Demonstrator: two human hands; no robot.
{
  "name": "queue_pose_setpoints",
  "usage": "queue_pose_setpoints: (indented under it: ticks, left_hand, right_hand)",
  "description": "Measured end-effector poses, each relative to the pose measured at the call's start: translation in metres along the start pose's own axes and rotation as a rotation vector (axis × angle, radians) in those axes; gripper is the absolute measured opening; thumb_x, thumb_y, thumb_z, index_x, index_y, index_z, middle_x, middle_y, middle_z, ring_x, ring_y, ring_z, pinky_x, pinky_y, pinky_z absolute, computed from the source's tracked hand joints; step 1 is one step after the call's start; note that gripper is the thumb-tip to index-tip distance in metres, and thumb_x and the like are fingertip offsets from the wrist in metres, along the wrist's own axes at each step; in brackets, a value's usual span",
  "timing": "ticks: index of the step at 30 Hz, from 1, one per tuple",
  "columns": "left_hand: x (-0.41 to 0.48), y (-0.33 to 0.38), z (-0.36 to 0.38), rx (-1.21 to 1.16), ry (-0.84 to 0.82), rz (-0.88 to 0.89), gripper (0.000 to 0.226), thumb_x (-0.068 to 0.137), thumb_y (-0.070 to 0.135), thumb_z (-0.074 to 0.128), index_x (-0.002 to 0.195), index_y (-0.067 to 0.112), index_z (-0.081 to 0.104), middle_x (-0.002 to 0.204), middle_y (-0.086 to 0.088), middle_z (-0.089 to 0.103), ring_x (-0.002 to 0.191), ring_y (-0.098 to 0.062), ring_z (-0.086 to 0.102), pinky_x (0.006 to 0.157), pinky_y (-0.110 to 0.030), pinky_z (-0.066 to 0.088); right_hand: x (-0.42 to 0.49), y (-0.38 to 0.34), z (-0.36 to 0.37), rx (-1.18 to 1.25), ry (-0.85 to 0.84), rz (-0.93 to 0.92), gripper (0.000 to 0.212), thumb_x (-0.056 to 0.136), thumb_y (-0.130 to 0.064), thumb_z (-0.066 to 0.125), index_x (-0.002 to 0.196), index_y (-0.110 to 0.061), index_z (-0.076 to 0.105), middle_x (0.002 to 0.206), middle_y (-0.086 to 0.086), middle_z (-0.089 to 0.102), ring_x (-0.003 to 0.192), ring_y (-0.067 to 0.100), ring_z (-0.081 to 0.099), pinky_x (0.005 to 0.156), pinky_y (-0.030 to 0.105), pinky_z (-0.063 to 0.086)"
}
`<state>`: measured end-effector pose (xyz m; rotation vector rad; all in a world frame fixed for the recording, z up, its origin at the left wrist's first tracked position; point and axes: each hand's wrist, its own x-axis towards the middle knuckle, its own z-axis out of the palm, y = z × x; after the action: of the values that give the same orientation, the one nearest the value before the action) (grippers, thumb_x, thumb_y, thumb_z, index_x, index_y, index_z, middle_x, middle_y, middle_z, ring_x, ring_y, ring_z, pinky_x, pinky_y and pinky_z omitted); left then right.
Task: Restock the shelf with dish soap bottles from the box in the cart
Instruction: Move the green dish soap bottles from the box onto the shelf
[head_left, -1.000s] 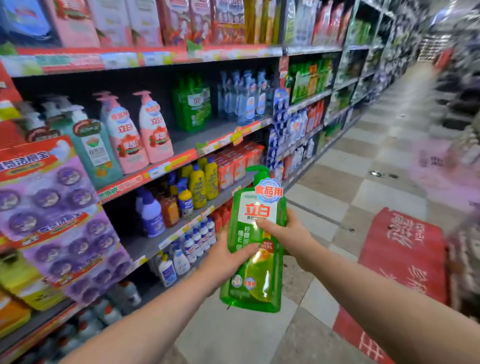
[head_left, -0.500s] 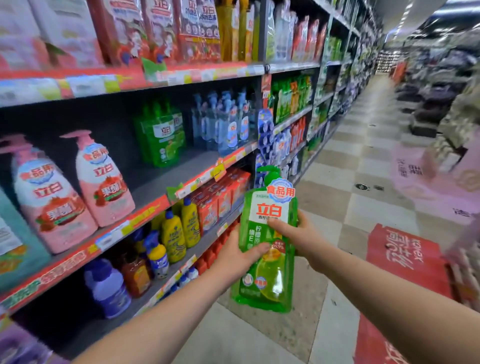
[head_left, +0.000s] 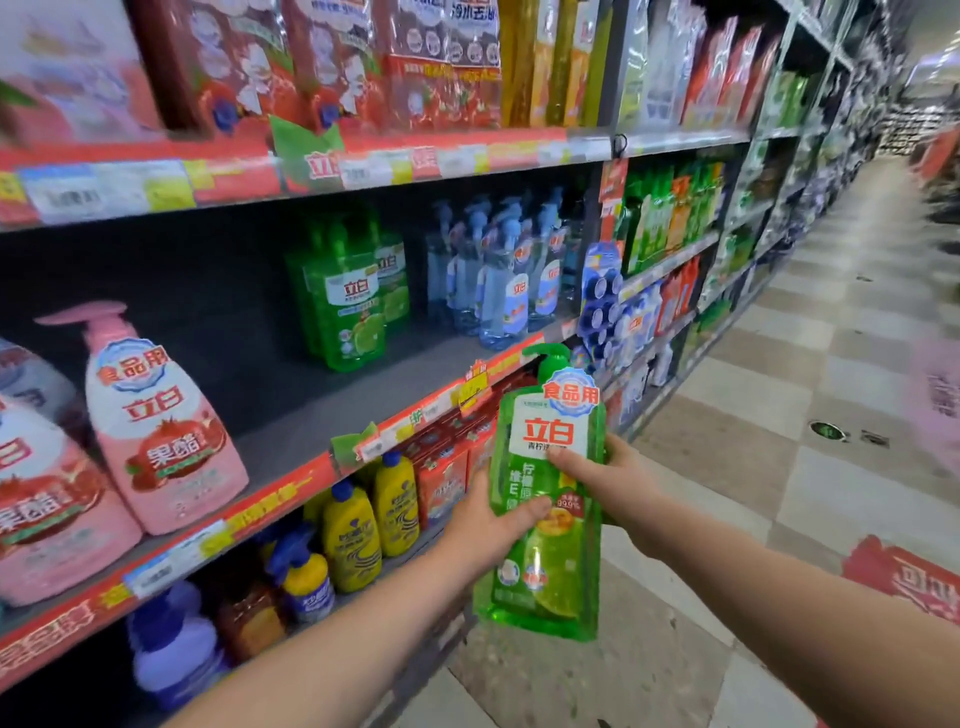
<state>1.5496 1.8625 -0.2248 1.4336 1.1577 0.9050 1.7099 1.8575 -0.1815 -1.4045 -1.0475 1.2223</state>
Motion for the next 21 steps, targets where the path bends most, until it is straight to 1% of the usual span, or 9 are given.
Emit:
queue_pose_setpoints:
  ticks: [3, 4, 8, 11, 13, 16, 18, 20, 21]
  left_hand:
    - [0.039, 0.009, 0.009, -0.016, 0.103, -0.019, 0.068, 0.076, 0.035, 0.074, 0.133, 0.027, 0.038, 0.113, 0.008, 0.062, 0.099, -0.011, 0.063, 0.087, -0.032, 0.052]
    - [0.052, 0.012, 0.012, -0.006, 0.141, -0.027, 0.068, 0.075, 0.037, 0.074, 0.132, 0.028, 0.038, 0.114, 0.008, 0.061, 0.101, -0.012, 0.062, 0.089, -0.034, 0.051]
    - [0.096, 0.028, 0.022, 0.035, 0.256, -0.046, 0.058, 0.075, 0.041, 0.072, 0.123, 0.036, 0.039, 0.107, 0.014, 0.062, 0.092, -0.001, 0.061, 0.075, -0.019, 0.048]
    - [0.121, 0.037, 0.026, 0.000, 0.356, -0.066, 0.060, 0.075, 0.042, 0.073, 0.126, 0.033, 0.042, 0.112, 0.009, 0.064, 0.096, -0.008, 0.063, 0.083, -0.028, 0.052]
    - [0.131, 0.041, 0.022, 0.027, 0.426, -0.087, 0.062, 0.075, 0.044, 0.072, 0.128, 0.032, 0.042, 0.116, 0.007, 0.064, 0.100, -0.013, 0.063, 0.091, -0.036, 0.051]
    - [0.145, 0.045, 0.008, 0.064, 0.502, -0.112, 0.060, 0.076, 0.041, 0.072, 0.126, 0.029, 0.042, 0.117, 0.004, 0.063, 0.104, -0.017, 0.062, 0.094, -0.039, 0.049]
    - [0.155, 0.046, -0.004, 0.060, 0.535, -0.118, 0.058, 0.077, 0.036, 0.073, 0.125, 0.026, 0.042, 0.111, 0.006, 0.064, 0.099, -0.013, 0.063, 0.090, -0.032, 0.051]
    - [0.166, 0.046, -0.015, 0.069, 0.558, -0.107, 0.052, 0.078, 0.033, 0.072, 0.119, 0.029, 0.041, 0.101, 0.013, 0.064, 0.088, -0.003, 0.062, 0.074, -0.013, 0.050]
    - [0.172, 0.047, -0.021, 0.087, 0.571, -0.102, 0.053, 0.078, 0.034, 0.072, 0.120, 0.031, 0.040, 0.101, 0.014, 0.063, 0.087, -0.002, 0.061, 0.071, -0.011, 0.048]
  right_hand:
    - [0.052, -0.013, -0.011, -0.025, -0.066, -0.023, 0.046, 0.076, -0.023, 0.078, 0.117, -0.015, 0.058, 0.103, 0.003, 0.072, 0.080, 0.014, 0.071, 0.058, 0.024, 0.056]
    - [0.068, -0.019, -0.015, -0.046, -0.089, -0.035, 0.046, 0.076, -0.024, 0.078, 0.117, -0.014, 0.059, 0.104, 0.003, 0.072, 0.082, 0.014, 0.071, 0.060, 0.025, 0.056]
    - [0.127, -0.040, -0.029, -0.112, -0.184, -0.064, 0.046, 0.076, -0.026, 0.078, 0.115, -0.015, 0.057, 0.101, 0.000, 0.070, 0.084, 0.013, 0.069, 0.066, 0.024, 0.057]
    - [0.166, -0.054, -0.028, -0.148, -0.284, -0.081, 0.048, 0.076, -0.026, 0.077, 0.118, -0.013, 0.058, 0.110, 0.005, 0.070, 0.095, 0.021, 0.069, 0.087, 0.040, 0.056]
    - [0.187, -0.060, -0.020, -0.156, -0.331, -0.100, 0.044, 0.076, -0.023, 0.077, 0.116, -0.013, 0.061, 0.111, 0.006, 0.070, 0.096, 0.021, 0.069, 0.091, 0.041, 0.054]
    - [0.213, -0.064, -0.002, -0.150, -0.409, -0.099, 0.042, 0.078, -0.020, 0.076, 0.115, -0.010, 0.062, 0.113, 0.009, 0.070, 0.100, 0.024, 0.068, 0.093, 0.043, 0.053]
    - [0.228, -0.069, 0.011, -0.151, -0.465, -0.110, 0.038, 0.078, -0.021, 0.076, 0.113, -0.012, 0.064, 0.112, 0.008, 0.070, 0.099, 0.022, 0.068, 0.092, 0.041, 0.053]
    - [0.244, -0.074, 0.024, -0.154, -0.498, -0.128, 0.033, 0.078, -0.023, 0.076, 0.109, -0.017, 0.065, 0.109, 0.003, 0.071, 0.096, 0.018, 0.068, 0.087, 0.034, 0.055]
    - [0.252, -0.077, 0.030, -0.152, -0.503, -0.136, 0.031, 0.078, -0.023, 0.076, 0.106, -0.019, 0.065, 0.107, 0.001, 0.072, 0.094, 0.016, 0.068, 0.083, 0.030, 0.055]
